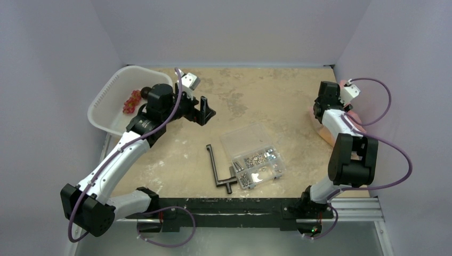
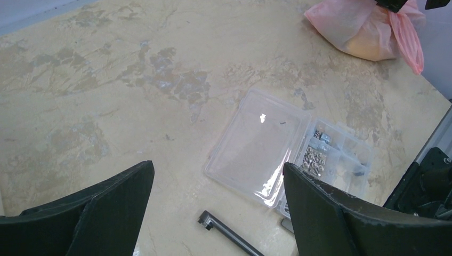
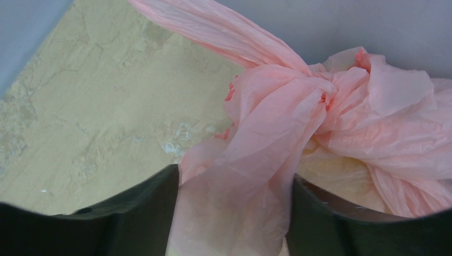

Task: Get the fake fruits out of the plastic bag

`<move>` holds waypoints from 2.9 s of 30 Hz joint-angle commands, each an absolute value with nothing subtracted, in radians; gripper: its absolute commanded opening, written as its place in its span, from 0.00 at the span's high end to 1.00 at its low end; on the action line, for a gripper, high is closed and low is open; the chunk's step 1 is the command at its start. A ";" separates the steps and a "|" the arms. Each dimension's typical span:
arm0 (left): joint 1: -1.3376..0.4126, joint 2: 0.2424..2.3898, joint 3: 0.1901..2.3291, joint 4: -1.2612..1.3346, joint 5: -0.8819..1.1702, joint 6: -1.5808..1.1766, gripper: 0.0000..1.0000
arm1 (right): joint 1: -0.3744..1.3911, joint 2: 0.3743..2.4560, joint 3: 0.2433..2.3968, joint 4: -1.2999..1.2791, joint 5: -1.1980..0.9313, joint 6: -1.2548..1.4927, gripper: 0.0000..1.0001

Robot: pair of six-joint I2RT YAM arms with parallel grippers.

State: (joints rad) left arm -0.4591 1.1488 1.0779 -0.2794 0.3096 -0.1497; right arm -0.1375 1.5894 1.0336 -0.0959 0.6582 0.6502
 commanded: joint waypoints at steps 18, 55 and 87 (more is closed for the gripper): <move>-0.513 1.222 1.171 -0.336 0.332 -0.110 0.10 | 0.104 1.607 1.055 0.097 0.544 0.460 0.87; -0.787 2.046 1.800 0.043 -0.057 -0.288 0.08 | 0.017 1.272 0.807 0.237 0.147 0.537 0.20; -0.831 2.314 2.162 -0.088 0.068 -0.370 1.00 | -0.149 1.483 0.781 0.471 -0.349 0.699 0.57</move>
